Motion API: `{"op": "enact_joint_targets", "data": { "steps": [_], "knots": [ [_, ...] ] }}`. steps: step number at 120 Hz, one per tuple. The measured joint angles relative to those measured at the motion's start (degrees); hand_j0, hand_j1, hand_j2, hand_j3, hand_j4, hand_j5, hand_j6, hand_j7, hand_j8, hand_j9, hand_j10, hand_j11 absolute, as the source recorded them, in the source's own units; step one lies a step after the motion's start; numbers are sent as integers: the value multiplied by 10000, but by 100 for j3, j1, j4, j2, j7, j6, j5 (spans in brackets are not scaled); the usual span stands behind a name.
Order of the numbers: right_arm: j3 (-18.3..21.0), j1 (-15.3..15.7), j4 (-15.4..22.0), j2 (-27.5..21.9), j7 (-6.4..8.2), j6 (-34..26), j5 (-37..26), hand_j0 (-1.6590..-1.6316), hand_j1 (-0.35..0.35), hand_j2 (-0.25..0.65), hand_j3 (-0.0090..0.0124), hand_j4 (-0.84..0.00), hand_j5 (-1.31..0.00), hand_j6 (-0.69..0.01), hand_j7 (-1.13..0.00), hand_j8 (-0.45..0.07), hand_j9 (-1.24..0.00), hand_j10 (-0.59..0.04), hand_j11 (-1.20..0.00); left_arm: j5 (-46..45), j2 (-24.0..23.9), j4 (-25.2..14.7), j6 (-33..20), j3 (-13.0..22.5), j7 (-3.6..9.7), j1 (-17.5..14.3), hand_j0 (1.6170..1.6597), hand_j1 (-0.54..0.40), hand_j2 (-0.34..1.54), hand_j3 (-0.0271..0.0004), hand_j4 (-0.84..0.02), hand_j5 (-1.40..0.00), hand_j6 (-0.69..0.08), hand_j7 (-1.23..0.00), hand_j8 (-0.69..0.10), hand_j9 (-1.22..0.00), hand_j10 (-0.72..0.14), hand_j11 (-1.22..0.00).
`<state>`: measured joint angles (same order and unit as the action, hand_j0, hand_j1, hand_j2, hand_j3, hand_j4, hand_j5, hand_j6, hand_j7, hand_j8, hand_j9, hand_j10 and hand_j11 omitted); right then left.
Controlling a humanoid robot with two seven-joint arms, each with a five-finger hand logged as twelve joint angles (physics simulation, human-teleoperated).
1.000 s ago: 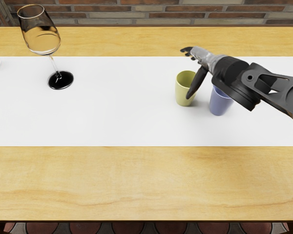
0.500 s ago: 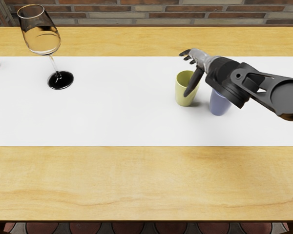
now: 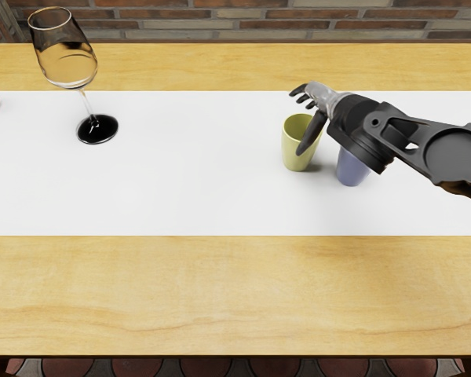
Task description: Pick up cup and place in cup with right hand
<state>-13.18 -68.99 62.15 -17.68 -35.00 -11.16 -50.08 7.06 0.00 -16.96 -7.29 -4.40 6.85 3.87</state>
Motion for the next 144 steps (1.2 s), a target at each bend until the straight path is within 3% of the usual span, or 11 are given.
{"op": "enact_joint_targets", "data": {
  "steps": [61,101,121,130,144],
  "knots": [
    [80,-72,-188,64,0,383,57,-16581,-410,-498,0,-2596,-3353,-2607,-3350,-2600,-3352,-2592,-3352,1,0,0,0,0,0,0,16581,3489,-1,0,0,0,1,0,1,0,1,0],
    [88,-72,-268,80,0,443,60,-16568,795,-275,0,-3315,-4632,-3442,-4454,-3316,-4639,-3306,-4647,0,0,0,0,-1,0,0,16581,3488,1,-1,1,-2,1,-2,1,-2,1,-2],
    [86,-75,-273,88,-1,503,49,-16565,1059,112,-9,-4015,-4939,-3391,-5031,-3004,-5115,-3907,-5115,0,0,0,0,0,0,0,16581,3488,0,-1,1,-2,1,-2,1,-2,1,-2],
    [84,-74,-275,93,-2,526,40,-16562,1032,-7,6,-4332,-4930,-3263,-5204,-2851,-5249,-3840,-5281,0,0,0,0,0,0,0,16581,3488,1,-1,1,-2,1,-2,1,-2,1,-2],
    [76,-63,-276,96,-3,537,16,-16561,959,-166,-1,-4757,-4823,-3045,-5377,-2830,-5403,-3721,-5474,2,0,0,0,-1,0,0,16581,3488,1,-2,1,-3,1,-3,1,-3,1,-3]
  ]
}}
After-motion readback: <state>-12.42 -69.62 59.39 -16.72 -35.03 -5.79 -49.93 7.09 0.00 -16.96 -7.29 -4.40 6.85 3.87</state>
